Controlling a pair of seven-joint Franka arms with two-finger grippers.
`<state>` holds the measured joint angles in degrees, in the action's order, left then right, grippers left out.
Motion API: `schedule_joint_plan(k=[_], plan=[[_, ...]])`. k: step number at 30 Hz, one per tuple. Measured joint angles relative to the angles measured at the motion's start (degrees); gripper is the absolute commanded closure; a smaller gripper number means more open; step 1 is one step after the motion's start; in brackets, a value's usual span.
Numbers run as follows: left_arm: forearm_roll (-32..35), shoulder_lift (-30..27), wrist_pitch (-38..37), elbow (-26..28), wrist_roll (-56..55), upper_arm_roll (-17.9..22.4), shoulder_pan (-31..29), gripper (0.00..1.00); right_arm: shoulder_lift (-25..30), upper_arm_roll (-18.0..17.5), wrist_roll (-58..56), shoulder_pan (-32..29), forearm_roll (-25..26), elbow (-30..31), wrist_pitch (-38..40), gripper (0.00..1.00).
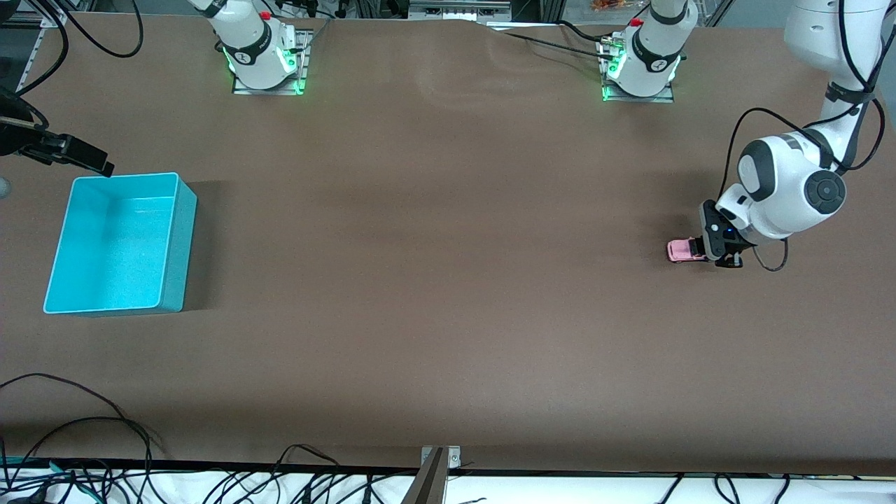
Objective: Wind and store pink jeep toy
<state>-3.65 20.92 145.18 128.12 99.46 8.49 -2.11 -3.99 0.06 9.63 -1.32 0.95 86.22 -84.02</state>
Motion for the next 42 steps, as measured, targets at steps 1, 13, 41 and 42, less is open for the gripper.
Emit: schedule_joint_plan(k=[1, 13, 41, 42], plan=[[0.0, 0.05, 0.01, -0.05, 0.49, 0.31, -0.07, 1.0, 0.0, 0.0, 0.0, 0.0, 0.0, 0.0, 0.0, 0.0], [0.07, 0.62, 0.72, -0.47, 6.1, 3.44, -1.19, 1.0, 0.0, 0.01, 0.0, 0.0, 0.0, 0.0, 0.0, 0.0], [4.88, 1.52, 1.83, -1.02, 10.17, 7.37, -3.78, 0.17, 0.0, 0.24, -0.02, -0.03, 0.0, 0.0, 0.0, 0.0], [4.88, 1.52, 1.83, -1.02, 10.17, 7.37, -3.77, 0.0, 0.0, 0.24, -0.03, -0.03, 0.0, 0.0, 0.0, 0.0]])
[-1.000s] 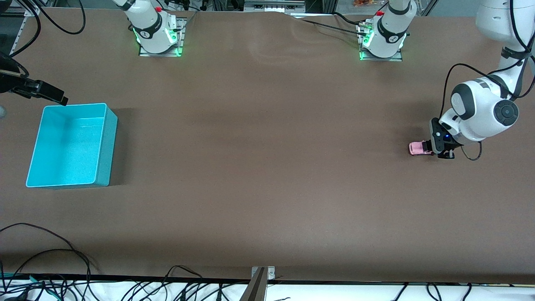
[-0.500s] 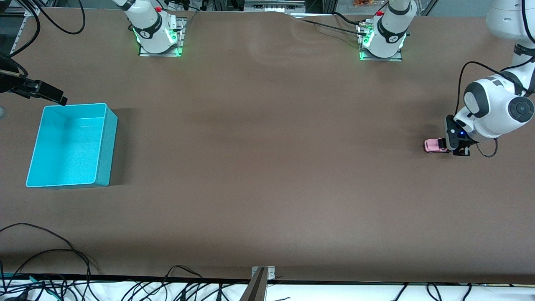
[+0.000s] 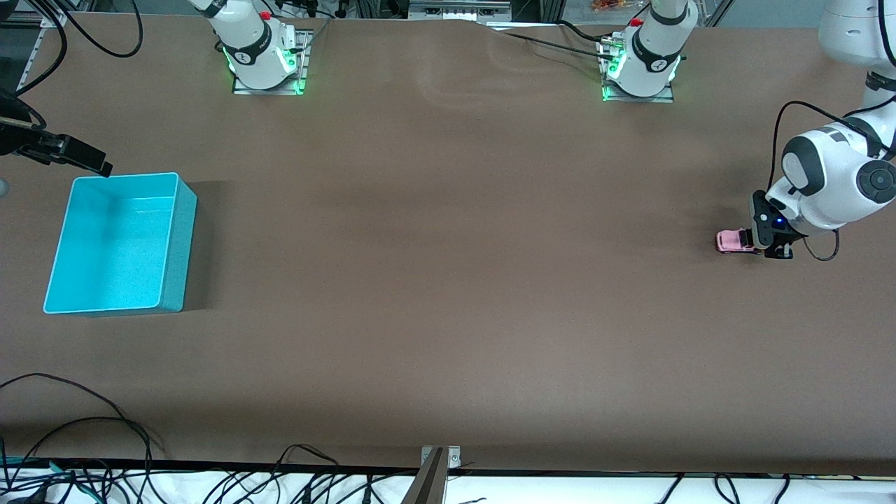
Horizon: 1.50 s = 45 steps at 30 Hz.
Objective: Wind and store pink jeep toy
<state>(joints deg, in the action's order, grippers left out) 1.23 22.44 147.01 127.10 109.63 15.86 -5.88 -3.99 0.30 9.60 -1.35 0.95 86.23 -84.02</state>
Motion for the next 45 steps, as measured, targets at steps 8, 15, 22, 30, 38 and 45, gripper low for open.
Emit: schedule_joint_plan(k=[8, 15, 22, 30, 38, 45], plan=[[0.07, 0.6, -0.02, -0.09, 0.02, -0.1, 0.06, 0.0, 0.0, 0.13, -0.01, -0.01, 0.0, 0.0, 0.01, 0.0], [0.09, 0.11, -1.02, -2.44, 0.13, -1.2, 0.56, 0.0, 0.0, 0.24, -0.01, -0.01, 0.0, 0.0, -0.03, 0.0], [0.09, -3.28, -4.6, -5.31, 0.13, -1.39, 0.76, 0.0, 0.0, 0.28, -0.01, -0.02, 0.0, 0.0, -0.04, 0.0], [0.09, -12.6, -5.96, -6.4, 0.11, -4.34, 0.93, 0.0, 0.0, 0.37, -0.01, -0.02, -0.32, 0.0, -0.05, 0.0], [0.09, -18.59, -6.43, -6.99, 0.03, -7.04, 1.21, 0.0, 0.0, 0.44, -0.01, -0.02, -0.37, 0.0, -0.05, 0.0], [0.24, -19.41, -6.43, -7.03, 0.05, -7.01, 1.14, 0.0, 0.0, 0.49, -0.01, -0.02, -0.39, 0.0, -0.05, 0.0]])
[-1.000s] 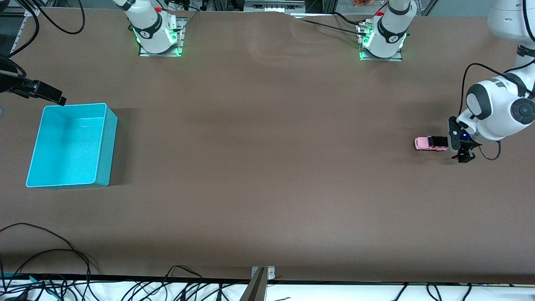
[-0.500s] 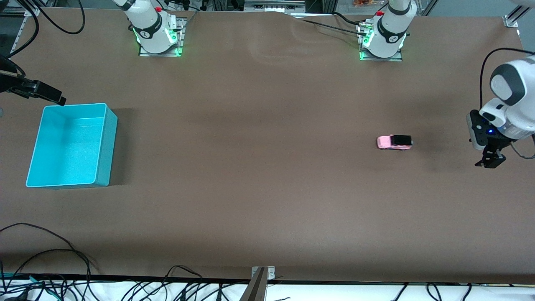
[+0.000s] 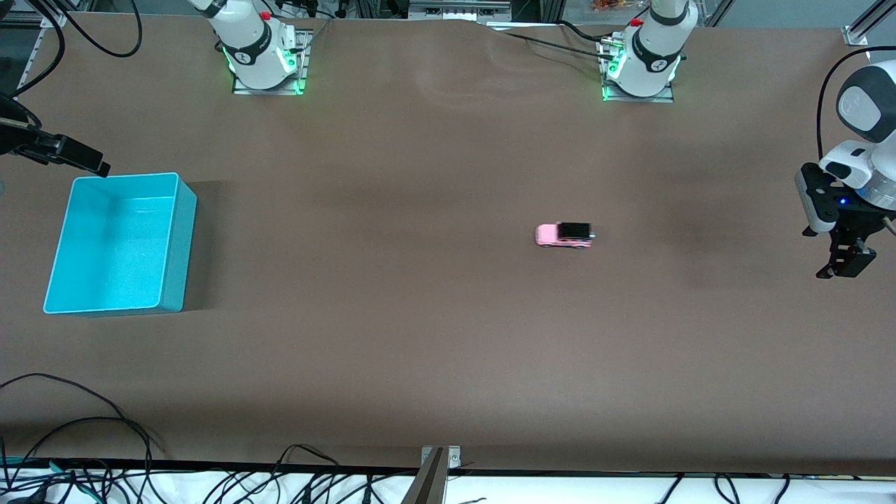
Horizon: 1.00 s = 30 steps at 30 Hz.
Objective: Wind and store pink jeep toy
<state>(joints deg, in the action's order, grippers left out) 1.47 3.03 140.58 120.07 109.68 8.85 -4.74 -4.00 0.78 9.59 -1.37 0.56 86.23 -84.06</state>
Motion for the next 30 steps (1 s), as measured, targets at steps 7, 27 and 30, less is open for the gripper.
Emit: schedule_joint_plan(k=[7, 27, 30], plan=[[0.01, -0.31, 0.0, 0.0, -0.08, -0.1, -0.07, 0.0, 0.0, 0.0, 0.0, 0.0, -0.08, 0.0, 0.0, 0.0], [0.01, -3.92, -4.81, -0.13, -13.69, -2.74, -0.07, 0.0, -0.24, -0.02, -0.03, 0.05, -0.38, 0.0, 0.0, 0.0], [0.02, -4.68, -5.78, -0.14, -16.77, -3.17, -0.07, 0.0, -0.27, -0.02, -0.03, 0.05, -0.38, 0.0, 0.0, 0.0]])
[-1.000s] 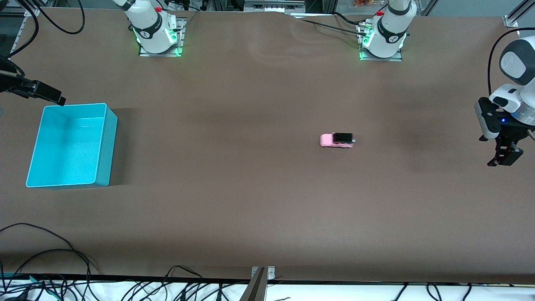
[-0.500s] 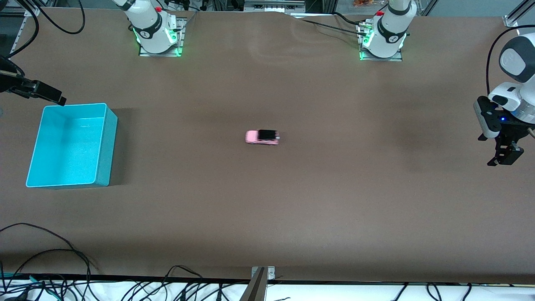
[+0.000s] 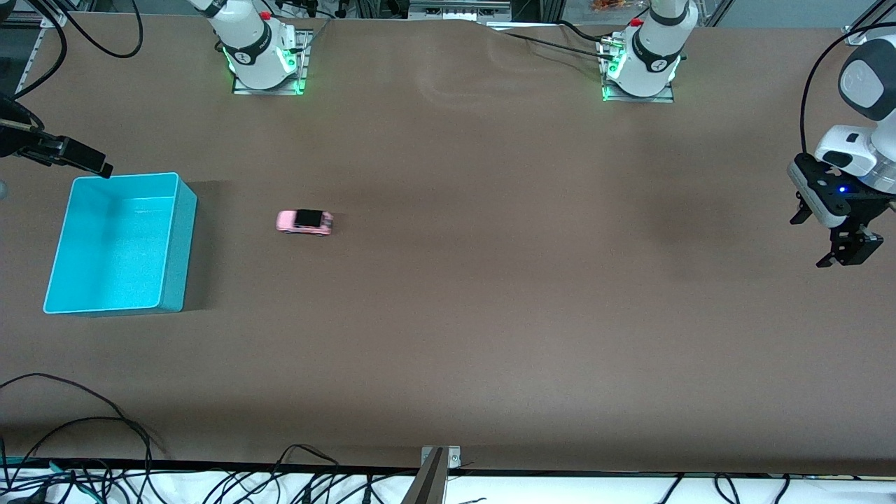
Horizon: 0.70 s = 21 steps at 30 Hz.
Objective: Wind and store pink jeep toy
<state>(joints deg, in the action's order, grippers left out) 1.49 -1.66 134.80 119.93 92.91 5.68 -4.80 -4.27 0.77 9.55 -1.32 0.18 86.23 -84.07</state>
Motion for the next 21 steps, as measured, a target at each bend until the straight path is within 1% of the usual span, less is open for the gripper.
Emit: schedule_joint_plan(k=[12, 21], plan=[[0.02, -2.07, -3.14, -0.09, -9.41, -0.28, -0.01, 0.0, -0.08, 0.02, 0.0, -0.01, 0.0, 0.0, 0.0, 0.0], [0.02, -2.9, -7.47, -1.92, -17.99, -1.23, -0.01, 0.0, -0.37, 0.02, 0.0, -0.01, 0.0, 0.31, -0.42, 0.0]])
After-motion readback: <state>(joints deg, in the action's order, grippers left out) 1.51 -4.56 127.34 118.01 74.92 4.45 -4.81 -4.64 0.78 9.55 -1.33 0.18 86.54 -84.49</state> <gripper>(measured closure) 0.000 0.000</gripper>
